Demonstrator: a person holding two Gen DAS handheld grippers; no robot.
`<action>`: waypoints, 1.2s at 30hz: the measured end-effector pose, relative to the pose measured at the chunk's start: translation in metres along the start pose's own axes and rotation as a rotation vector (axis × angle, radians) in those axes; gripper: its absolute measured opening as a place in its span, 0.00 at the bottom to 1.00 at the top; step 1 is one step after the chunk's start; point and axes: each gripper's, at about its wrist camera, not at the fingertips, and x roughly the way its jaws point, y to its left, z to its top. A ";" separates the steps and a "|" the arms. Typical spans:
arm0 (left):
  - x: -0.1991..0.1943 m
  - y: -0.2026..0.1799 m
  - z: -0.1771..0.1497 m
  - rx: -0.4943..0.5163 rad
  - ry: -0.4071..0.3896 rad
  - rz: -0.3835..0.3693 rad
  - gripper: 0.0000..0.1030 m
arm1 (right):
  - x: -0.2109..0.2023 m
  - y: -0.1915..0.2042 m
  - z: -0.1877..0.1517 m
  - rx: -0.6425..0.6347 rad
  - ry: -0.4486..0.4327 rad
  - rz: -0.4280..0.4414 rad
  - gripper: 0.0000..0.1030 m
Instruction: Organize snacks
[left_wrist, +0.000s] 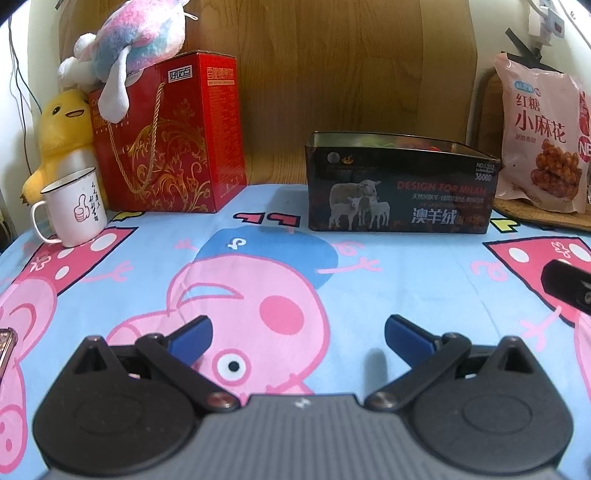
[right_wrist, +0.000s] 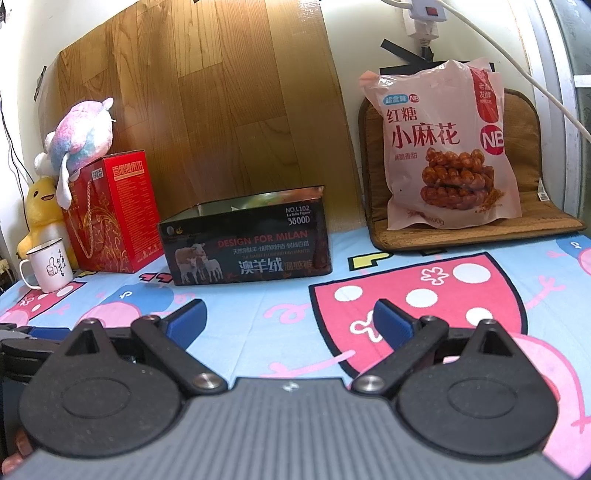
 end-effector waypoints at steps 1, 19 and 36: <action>0.000 0.000 0.000 0.000 0.001 0.001 1.00 | 0.000 0.000 0.000 0.000 0.000 0.000 0.95; 0.001 0.000 0.001 0.002 0.007 0.003 1.00 | 0.000 0.000 0.000 0.000 0.000 0.001 0.95; 0.000 -0.002 0.000 0.016 -0.001 0.004 1.00 | 0.001 -0.001 0.000 -0.001 0.001 0.003 0.95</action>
